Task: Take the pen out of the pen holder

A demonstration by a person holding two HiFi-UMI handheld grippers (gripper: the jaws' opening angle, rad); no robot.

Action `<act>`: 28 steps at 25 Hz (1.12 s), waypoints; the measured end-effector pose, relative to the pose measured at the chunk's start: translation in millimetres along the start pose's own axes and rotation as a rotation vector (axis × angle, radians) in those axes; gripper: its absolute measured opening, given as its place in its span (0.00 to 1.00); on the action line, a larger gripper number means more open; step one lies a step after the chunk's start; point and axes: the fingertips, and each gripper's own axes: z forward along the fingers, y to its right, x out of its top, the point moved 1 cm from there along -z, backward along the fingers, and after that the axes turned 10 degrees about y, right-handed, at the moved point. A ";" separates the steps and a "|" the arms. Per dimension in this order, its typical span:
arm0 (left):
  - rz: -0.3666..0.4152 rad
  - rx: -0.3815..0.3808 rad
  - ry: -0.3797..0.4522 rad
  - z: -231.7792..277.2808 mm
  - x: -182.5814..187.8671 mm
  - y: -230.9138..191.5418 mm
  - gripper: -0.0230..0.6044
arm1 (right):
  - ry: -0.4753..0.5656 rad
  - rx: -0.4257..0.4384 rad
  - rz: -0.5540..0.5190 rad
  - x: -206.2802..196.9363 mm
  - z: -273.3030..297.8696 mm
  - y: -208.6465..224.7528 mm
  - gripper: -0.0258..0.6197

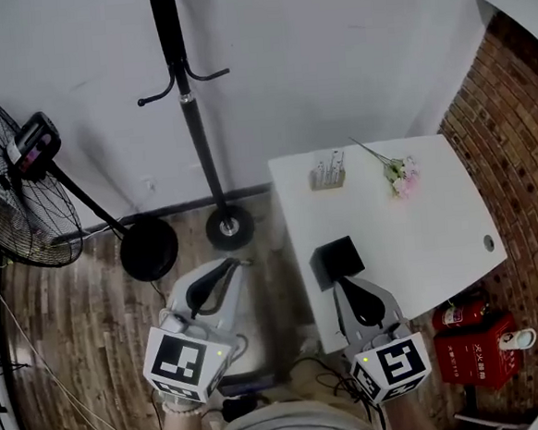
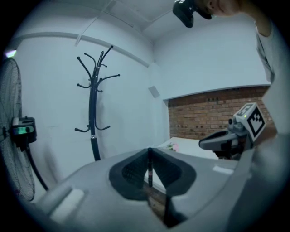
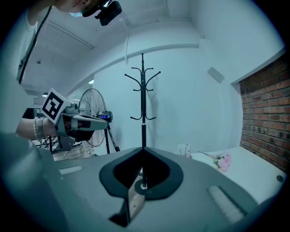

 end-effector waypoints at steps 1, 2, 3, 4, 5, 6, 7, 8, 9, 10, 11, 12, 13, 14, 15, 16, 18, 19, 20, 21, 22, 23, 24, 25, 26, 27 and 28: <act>0.014 0.008 0.007 -6.0 -0.3 -4.0 0.08 | -0.001 0.014 -0.003 0.6 2.3 -5.8 0.05; 0.020 0.018 0.009 -12.2 -1.1 -7.6 0.08 | -0.002 0.027 -0.006 1.1 4.5 -11.4 0.05; 0.011 0.032 0.003 -18.8 -2.5 -10.7 0.08 | -0.002 0.039 -0.009 1.7 6.8 -16.8 0.05; -0.007 0.049 -0.007 -25.4 -4.3 -13.4 0.08 | -0.002 0.050 -0.011 2.5 9.2 -22.0 0.05; -0.022 0.064 -0.017 -31.9 -6.1 -16.1 0.08 | -0.001 0.061 -0.012 3.3 11.6 -27.1 0.05; -0.030 0.077 -0.023 -38.1 -7.7 -18.8 0.08 | 0.000 0.072 -0.014 4.1 13.8 -32.0 0.05; -0.032 0.089 -0.026 -44.3 -9.1 -21.4 0.08 | 0.001 0.083 -0.015 4.7 15.7 -36.8 0.05; -0.032 0.100 -0.027 -50.2 -10.5 -23.9 0.08 | 0.001 0.093 -0.017 5.0 17.3 -41.6 0.05; -0.029 0.109 -0.027 -56.0 -11.6 -26.3 0.08 | 0.000 0.103 -0.019 5.0 18.7 -46.3 0.05; -0.023 0.117 -0.025 -61.4 -12.6 -28.4 0.08 | 0.000 0.113 -0.021 5.0 19.8 -50.7 0.05; -0.020 0.124 -0.024 -66.5 -13.4 -29.9 0.08 | -0.001 0.122 -0.023 4.9 20.6 -54.8 0.05; -0.024 0.134 -0.028 -71.5 -14.2 -30.6 0.08 | -0.001 0.131 -0.025 4.9 21.0 -58.4 0.05; -0.029 0.142 -0.033 -76.1 -15.1 -30.8 0.08 | -0.002 0.139 -0.026 4.9 21.0 -61.6 0.05; -0.031 0.149 -0.037 -80.4 -16.0 -31.0 0.08 | -0.003 0.145 -0.027 4.8 21.0 -64.6 0.05; -0.028 0.155 -0.039 -84.5 -16.8 -31.7 0.08 | -0.004 0.150 -0.029 4.7 21.1 -67.7 0.05; -0.022 0.159 -0.038 -88.6 -17.5 -32.9 0.08 | -0.005 0.155 -0.030 4.6 21.4 -70.8 0.05; -0.021 0.170 -0.040 -96.5 -18.6 -35.7 0.08 | -0.007 0.163 -0.034 4.9 22.5 -76.6 0.05; -0.025 0.176 -0.041 -100.0 -18.9 -36.8 0.08 | -0.007 0.166 -0.035 5.3 22.9 -79.1 0.05; -0.023 0.180 -0.039 -103.1 -18.9 -38.0 0.08 | -0.007 0.169 -0.037 5.7 23.0 -81.5 0.05; -0.020 0.183 -0.037 -106.0 -18.8 -39.1 0.08 | -0.007 0.171 -0.038 6.2 23.0 -83.6 0.05; -0.020 0.187 -0.036 -108.5 -18.7 -40.0 0.08 | -0.008 0.173 -0.039 6.8 23.1 -85.5 0.05; -0.020 0.191 -0.034 -110.6 -18.5 -40.7 0.08 | -0.009 0.176 -0.040 7.3 23.1 -87.3 0.05; -0.017 0.192 -0.031 -112.4 -18.4 -41.2 0.08 | -0.008 0.179 -0.043 7.8 23.1 -88.9 0.05; -0.017 0.194 -0.029 -114.0 -18.5 -41.4 0.08 | -0.007 0.182 -0.046 8.0 23.0 -90.3 0.05; -0.021 0.195 -0.030 -115.4 -19.1 -41.2 0.08 | -0.005 0.183 -0.048 8.2 22.9 -91.5 0.05; -0.030 0.197 -0.032 -116.6 -19.9 -40.7 0.08 | -0.003 0.183 -0.049 8.3 22.8 -92.5 0.05; -0.038 0.197 -0.033 -117.6 -20.4 -40.4 0.08 | -0.002 0.182 -0.050 8.5 22.8 -93.2 0.05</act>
